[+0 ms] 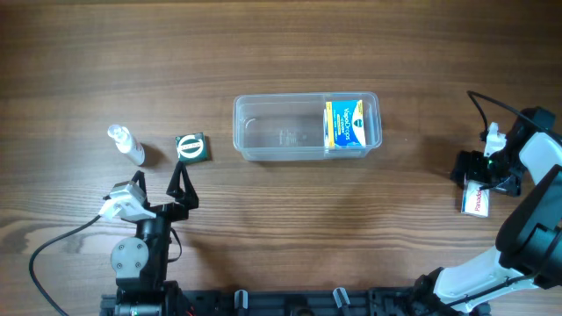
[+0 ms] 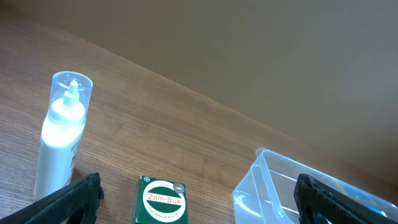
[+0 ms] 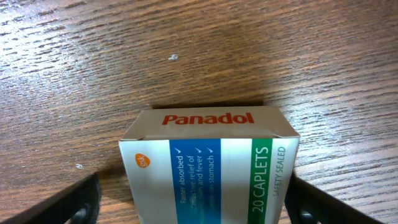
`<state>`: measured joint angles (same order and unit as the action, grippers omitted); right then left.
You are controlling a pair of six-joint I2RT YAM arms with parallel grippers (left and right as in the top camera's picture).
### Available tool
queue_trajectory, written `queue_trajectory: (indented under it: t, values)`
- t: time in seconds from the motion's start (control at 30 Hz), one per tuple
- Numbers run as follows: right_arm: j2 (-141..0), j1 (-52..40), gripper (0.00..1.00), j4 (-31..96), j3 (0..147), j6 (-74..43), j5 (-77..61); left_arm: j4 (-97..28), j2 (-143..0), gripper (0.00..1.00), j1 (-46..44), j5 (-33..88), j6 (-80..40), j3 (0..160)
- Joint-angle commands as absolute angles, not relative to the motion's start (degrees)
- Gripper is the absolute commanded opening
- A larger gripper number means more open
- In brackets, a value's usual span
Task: Pack container
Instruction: 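Move the right gripper down and grasp the white Panadol box, then carry the Panadol box into the container beside the VapoDrops box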
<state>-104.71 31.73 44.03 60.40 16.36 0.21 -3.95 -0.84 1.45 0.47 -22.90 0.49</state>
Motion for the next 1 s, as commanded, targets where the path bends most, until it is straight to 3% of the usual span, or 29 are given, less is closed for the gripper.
queue_trajectory:
  t: [0.0, 0.2, 0.53, 0.6, 0.77, 0.97]
  values:
    - [-105.54, 32.1, 0.72, 44.01, 59.51, 16.19, -0.54, -4.27, -0.49, 1.0, 1.17, 0.56, -23.18, 0.34]
    - [-105.51, 32.1, 0.61, 45.65, 62.41, 12.38, -0.58, -4.25, -0.49, 1.0, 1.17, 0.56, -23.18, 0.34]
    - [-104.77, 30.72, 0.36, 63.51, 79.31, 10.26, -5.28, -4.27, -0.49, 1.0, 1.17, 0.56, -23.18, 0.34]
    - [-103.96, 29.45, 0.36, 64.93, 81.12, 9.76, -5.54, -4.25, -0.49, 1.0, 1.17, 0.56, -23.16, 0.32]
    - [-102.37, 22.46, 0.37, 70.43, 92.51, 5.93, -21.82, -4.25, -0.49, 1.0, 1.17, 0.56, -23.18, 0.34]
    - [-102.37, 3.62, 0.38, 70.06, 101.58, 0.38, -25.34, -4.27, -0.49, 1.0, 1.17, 0.56, -23.18, 0.34]
